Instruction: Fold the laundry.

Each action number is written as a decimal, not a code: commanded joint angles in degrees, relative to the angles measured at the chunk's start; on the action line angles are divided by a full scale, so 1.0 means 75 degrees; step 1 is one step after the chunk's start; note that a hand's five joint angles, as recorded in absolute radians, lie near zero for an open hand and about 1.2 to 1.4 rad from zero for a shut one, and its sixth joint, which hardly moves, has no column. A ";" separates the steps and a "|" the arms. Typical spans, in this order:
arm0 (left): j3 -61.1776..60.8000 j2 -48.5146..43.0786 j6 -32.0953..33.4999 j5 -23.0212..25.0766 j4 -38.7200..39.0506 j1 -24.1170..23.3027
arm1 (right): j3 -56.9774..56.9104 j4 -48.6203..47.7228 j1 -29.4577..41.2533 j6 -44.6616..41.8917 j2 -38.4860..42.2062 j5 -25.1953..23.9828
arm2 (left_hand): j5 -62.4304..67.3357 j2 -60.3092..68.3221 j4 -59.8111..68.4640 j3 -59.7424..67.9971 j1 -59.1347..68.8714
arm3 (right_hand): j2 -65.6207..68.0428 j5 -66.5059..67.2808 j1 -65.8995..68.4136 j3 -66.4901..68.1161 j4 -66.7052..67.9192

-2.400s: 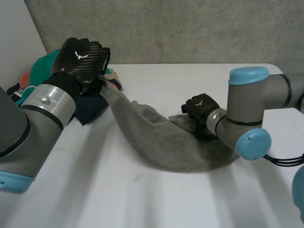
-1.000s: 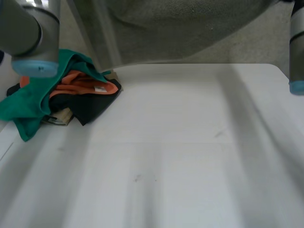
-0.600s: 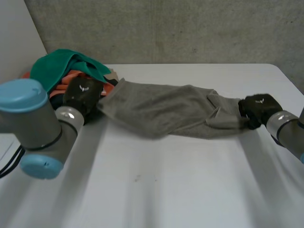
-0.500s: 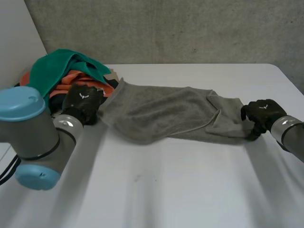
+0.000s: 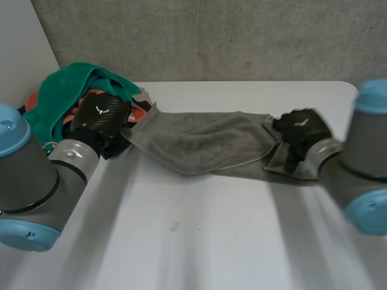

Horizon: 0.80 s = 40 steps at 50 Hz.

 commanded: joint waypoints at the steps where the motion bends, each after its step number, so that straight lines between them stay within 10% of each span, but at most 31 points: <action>1: 0.0087 0.0024 -0.0007 -0.0005 0.0008 0.0008 | -0.0470 -0.0232 0.0442 -0.0201 0.1298 0.0402 | 0.1778 0.1515 0.1492 0.1549 0.1963 | 0.1549 0.1311 0.1398 0.1383 0.1399; 30: 0.0087 0.0013 -0.0007 -0.0005 0.0020 0.0078 | -0.1010 -0.1651 0.0161 -0.1279 0.2414 0.0496 | 0.1778 0.1515 0.1492 0.1549 0.1963 | 0.3884 0.3646 0.3733 0.3718 0.3734; 35: 0.0180 0.0001 -0.0007 -0.0017 0.0020 0.0101 | -0.1033 -0.1219 0.0009 -0.1291 0.2180 0.0484 | 0.1778 0.1515 0.1492 0.1549 0.1963 | 0.7891 0.7653 0.7740 0.7725 0.7740; 40: 0.0391 0.0013 -0.0019 -0.0040 -0.0062 0.0113 | -0.1162 -0.0457 -0.0307 -0.1350 0.1817 0.0484 | 0.1778 0.1515 0.1492 0.1549 0.1963 | 0.7913 0.7676 0.7763 0.7747 0.7763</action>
